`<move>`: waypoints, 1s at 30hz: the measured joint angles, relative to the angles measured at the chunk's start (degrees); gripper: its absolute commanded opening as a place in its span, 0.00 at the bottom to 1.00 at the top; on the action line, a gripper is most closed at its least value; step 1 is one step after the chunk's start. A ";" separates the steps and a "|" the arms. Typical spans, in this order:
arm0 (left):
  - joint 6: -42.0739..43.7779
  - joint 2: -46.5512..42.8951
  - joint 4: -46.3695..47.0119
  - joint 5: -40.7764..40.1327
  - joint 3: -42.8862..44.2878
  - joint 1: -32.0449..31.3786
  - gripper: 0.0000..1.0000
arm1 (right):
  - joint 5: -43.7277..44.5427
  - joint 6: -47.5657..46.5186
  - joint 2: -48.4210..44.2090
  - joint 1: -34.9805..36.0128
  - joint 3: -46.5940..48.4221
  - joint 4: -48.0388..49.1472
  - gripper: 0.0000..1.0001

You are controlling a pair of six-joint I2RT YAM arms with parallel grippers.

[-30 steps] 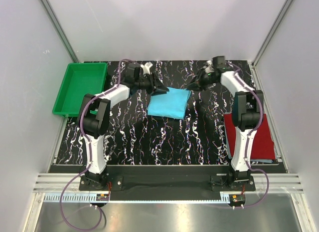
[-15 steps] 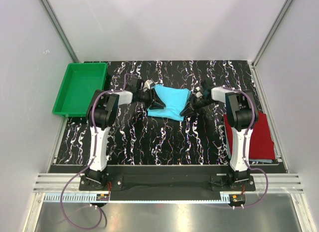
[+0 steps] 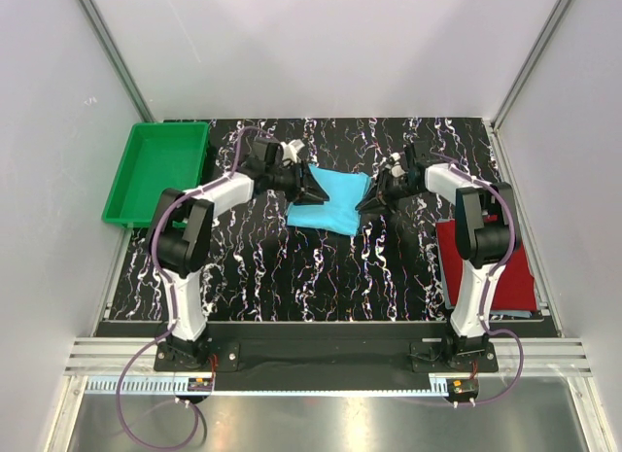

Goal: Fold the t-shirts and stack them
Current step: Neatly place the folded tshirt to the corner

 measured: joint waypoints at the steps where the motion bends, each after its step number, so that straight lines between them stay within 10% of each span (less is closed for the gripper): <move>1: -0.33 -0.04 1.09 0.09 0.00 -0.92 0.37 | -0.02 0.02 -0.11 -0.02 0.09 0.00 0.26; 19: -2.62 11.50 9.44 2.12 -3.50 -3.96 0.37 | -0.37 5.07 24.81 -1.77 27.23 2.23 0.29; 30: 1.57 -10.32 2.16 -5.27 -13.29 -4.11 0.51 | 3.58 6.01 20.04 -6.51 25.33 -0.07 0.50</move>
